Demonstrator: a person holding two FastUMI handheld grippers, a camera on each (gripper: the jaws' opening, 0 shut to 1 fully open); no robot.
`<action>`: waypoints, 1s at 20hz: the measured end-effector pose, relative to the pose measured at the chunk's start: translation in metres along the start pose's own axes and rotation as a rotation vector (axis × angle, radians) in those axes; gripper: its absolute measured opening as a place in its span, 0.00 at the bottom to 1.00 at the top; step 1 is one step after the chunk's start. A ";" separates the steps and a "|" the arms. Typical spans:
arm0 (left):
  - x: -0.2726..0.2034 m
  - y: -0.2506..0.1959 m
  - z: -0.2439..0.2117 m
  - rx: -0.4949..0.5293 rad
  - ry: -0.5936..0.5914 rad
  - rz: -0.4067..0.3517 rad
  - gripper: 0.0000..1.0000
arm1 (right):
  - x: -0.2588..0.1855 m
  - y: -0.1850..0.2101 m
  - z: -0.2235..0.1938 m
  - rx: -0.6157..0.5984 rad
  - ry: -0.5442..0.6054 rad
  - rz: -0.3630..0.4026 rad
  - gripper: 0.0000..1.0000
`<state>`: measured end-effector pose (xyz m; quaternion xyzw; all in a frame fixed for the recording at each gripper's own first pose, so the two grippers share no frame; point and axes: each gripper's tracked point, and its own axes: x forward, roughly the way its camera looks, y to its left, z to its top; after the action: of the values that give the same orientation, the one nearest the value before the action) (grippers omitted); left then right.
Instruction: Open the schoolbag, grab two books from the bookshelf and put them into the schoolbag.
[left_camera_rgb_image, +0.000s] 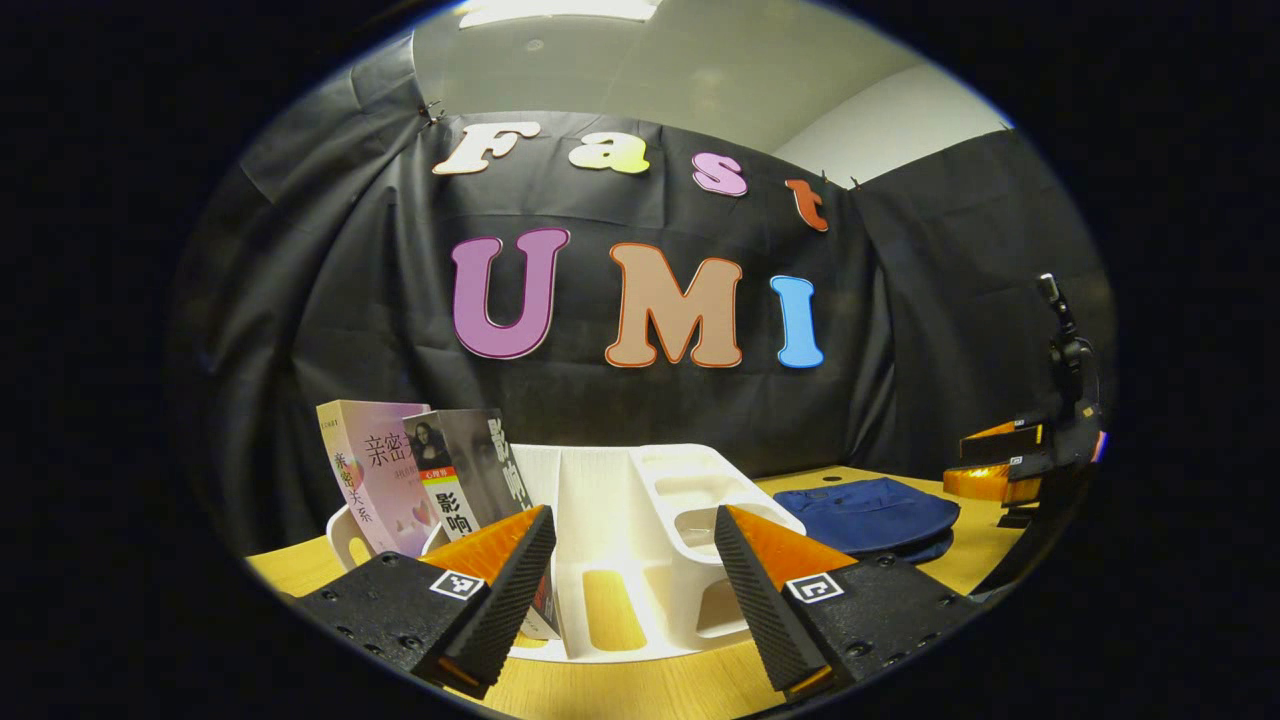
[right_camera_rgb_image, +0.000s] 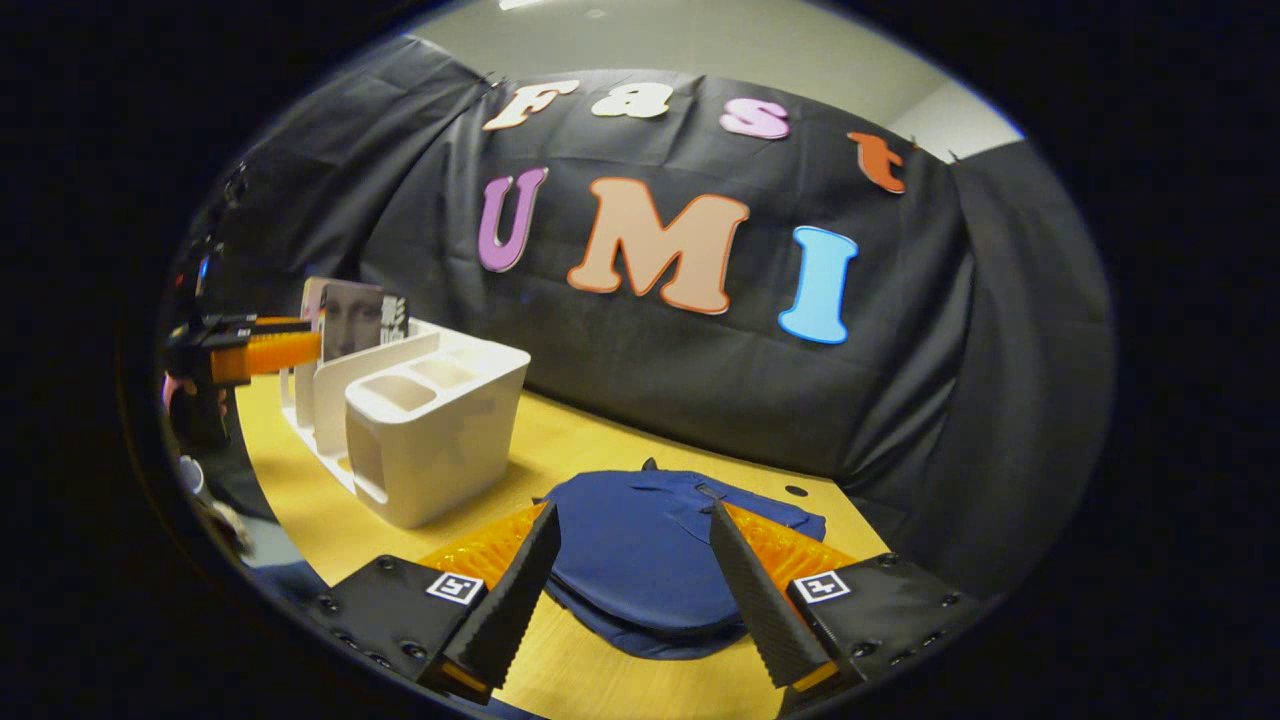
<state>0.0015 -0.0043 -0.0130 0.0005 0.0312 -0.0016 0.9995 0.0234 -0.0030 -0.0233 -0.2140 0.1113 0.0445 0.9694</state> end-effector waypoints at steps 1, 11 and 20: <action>0.000 -0.001 -0.001 -0.001 0.002 -0.002 0.93 | 0.004 0.006 -0.004 -0.032 0.022 0.017 0.96; 0.001 -0.002 -0.006 0.000 0.020 -0.011 0.93 | 0.036 0.024 -0.084 -0.352 0.400 0.129 1.00; 0.003 0.003 -0.011 -0.004 0.036 0.001 0.93 | 0.051 0.008 -0.088 -0.410 0.468 0.101 1.00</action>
<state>0.0037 -0.0013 -0.0243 -0.0013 0.0494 -0.0010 0.9988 0.0543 -0.0312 -0.1166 -0.4036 0.3308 0.0636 0.8507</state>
